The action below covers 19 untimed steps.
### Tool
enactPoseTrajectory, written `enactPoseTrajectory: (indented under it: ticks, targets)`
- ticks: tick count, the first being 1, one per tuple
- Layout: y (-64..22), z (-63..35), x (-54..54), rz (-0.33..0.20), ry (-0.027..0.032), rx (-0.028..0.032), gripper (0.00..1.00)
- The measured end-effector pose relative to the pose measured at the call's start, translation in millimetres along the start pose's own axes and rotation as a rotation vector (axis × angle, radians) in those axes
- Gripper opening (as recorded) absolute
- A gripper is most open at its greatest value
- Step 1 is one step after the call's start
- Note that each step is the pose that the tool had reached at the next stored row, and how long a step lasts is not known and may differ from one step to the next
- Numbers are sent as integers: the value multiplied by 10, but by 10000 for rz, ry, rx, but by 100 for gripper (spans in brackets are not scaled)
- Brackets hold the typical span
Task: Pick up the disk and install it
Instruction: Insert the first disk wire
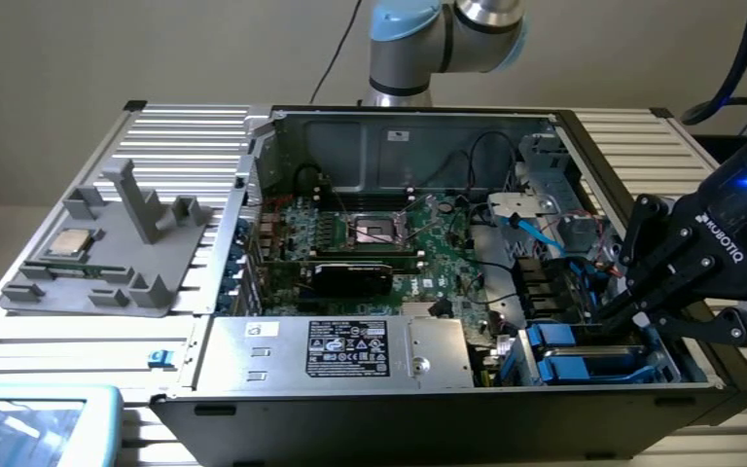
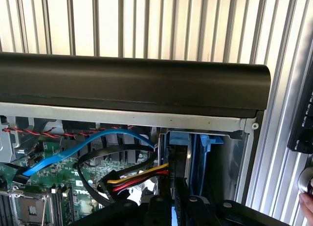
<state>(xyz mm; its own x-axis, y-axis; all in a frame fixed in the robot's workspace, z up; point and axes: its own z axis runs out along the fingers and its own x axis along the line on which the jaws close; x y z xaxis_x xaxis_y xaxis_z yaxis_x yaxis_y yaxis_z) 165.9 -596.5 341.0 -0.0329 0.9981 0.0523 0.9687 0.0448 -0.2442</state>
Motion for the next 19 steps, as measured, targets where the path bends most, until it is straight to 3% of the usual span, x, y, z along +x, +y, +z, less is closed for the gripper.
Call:
enactPoseTrajectory:
  ticks: [9, 19]
  targets:
    - [7, 22, 0, 9, 12, -103, 16]
    - [7, 25, 5, 76, 27, -112, 16]
